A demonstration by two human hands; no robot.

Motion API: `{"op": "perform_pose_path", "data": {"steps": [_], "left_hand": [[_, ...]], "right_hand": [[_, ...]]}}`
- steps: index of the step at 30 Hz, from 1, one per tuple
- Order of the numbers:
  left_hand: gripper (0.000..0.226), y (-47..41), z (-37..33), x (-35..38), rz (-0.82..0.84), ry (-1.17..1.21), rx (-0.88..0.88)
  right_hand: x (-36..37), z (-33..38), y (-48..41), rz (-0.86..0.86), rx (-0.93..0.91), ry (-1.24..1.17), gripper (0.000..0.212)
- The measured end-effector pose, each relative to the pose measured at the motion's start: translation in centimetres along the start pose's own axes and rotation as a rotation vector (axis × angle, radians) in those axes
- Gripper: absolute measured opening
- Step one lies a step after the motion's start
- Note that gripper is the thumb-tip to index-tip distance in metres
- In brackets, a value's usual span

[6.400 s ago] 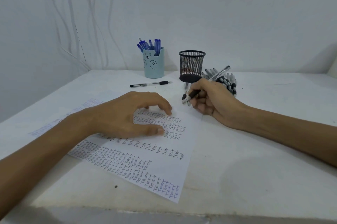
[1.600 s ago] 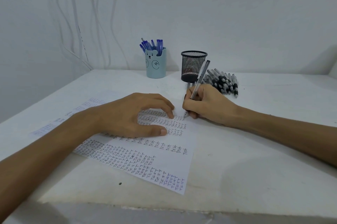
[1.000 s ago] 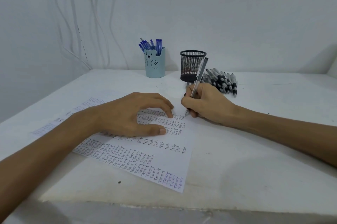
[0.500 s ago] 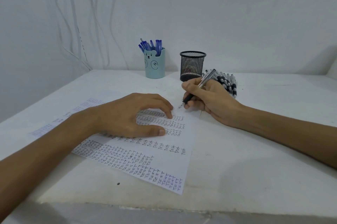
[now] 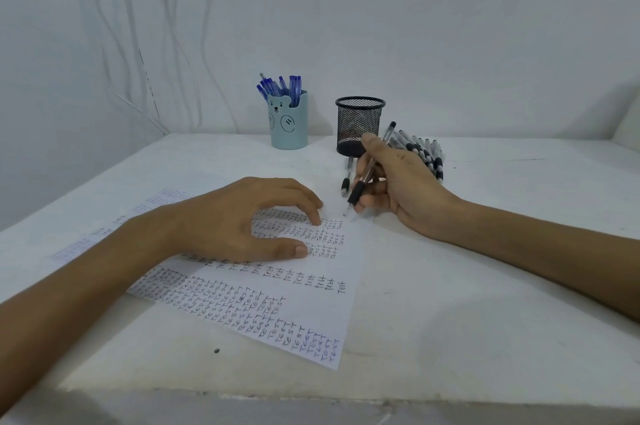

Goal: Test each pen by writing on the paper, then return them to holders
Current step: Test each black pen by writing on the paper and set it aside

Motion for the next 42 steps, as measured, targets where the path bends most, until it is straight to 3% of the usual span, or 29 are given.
{"op": "perform_pose_path", "data": {"steps": [2,8,11,15,25,31,42], "left_hand": [[0.036,0.0,0.0,0.0,-0.001,0.004,-0.005],[0.036,0.1,0.2,0.1,0.002,0.010,-0.009],[0.036,0.2,0.2,0.1,0.000,0.009,-0.006],[0.036,0.2,0.2,0.0,-0.001,0.009,-0.008],[0.034,0.0,0.5,0.0,-0.039,0.011,-0.008],[0.024,-0.3,1.0,-1.4,-0.241,0.006,-0.044],[0.040,-4.9,2.3,-0.9,-0.113,-0.062,-0.169]], "right_hand": [[-0.1,0.4,-0.1,-0.039,-0.015,0.133,0.049],[-0.7,4.9,-2.3,-0.183,-0.195,1.008,0.049],[-0.9,5.2,-4.2,-0.145,-0.131,1.204,0.038],[-0.5,4.8,-5.8,-0.260,-0.109,1.417,0.023],[-0.9,4.2,-5.4,-0.328,-0.195,1.520,0.035],[-1.2,5.1,-5.3,-0.335,-0.202,1.473,0.039],[-2.4,6.1,-4.2,-0.324,-0.173,1.489,0.026]]}}
Point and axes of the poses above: each hand's wrist, its own y-axis away from the middle knuckle, its own x-axis out of the palm, z = x × y, the point moved 5 cm from there along -y, towards the middle knuckle, and after that the axes turned 8 degrees about x, right-handed, at the moved point
